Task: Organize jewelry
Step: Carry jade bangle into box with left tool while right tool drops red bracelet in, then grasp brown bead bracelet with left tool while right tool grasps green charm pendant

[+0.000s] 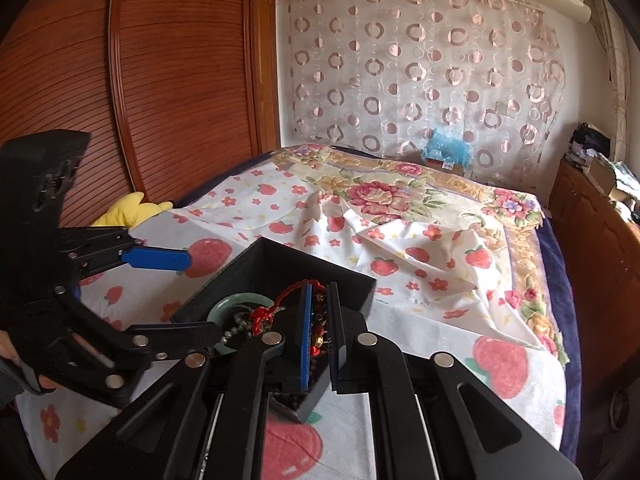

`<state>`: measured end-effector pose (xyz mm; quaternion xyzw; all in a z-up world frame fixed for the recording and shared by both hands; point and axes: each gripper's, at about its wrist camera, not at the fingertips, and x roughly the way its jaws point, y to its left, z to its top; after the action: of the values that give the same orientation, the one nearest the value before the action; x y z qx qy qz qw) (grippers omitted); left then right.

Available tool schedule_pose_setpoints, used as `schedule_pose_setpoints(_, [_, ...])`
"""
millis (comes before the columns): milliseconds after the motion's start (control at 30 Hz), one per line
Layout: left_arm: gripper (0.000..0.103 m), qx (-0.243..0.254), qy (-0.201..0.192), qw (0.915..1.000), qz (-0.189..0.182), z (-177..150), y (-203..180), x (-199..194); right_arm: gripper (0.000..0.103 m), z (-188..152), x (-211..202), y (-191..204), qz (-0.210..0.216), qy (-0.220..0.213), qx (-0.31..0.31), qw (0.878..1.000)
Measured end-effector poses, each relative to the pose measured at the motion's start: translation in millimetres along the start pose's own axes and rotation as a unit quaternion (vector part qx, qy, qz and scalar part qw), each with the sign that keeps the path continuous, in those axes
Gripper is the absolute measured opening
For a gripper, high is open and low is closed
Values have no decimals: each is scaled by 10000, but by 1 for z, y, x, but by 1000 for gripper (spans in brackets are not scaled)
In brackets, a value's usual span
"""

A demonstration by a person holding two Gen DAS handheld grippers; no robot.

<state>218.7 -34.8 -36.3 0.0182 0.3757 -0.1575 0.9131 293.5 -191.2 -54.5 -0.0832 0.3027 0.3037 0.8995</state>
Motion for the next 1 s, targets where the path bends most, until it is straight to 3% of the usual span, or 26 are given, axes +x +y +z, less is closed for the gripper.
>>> schedule_pose_setpoints(300, [79, -241, 184, 9993, 223, -37, 18, -26, 9, -3, 26, 18, 156, 303, -14, 9994])
schedule_pose_setpoints(367, [79, -290, 240, 9990, 237, -45, 22, -29, 17, -4, 25, 19, 131, 299, 5, 9995])
schedule_pose_setpoints(467, [79, -321, 320, 9987, 246, -57, 23, -34, 24, -5, 21, 20, 89, 278, 20, 9996])
schedule_pose_setpoints(667, [79, -273, 470, 9983, 209, -78, 15, -36, 24, -14, 3, 23, 44, 252, 49, 9997])
schedule_pose_setpoints(1000, [79, -209, 587, 9980, 114, -100, 1, -42, 24, -58, -24, 57, 283, 536, -102, 9981])
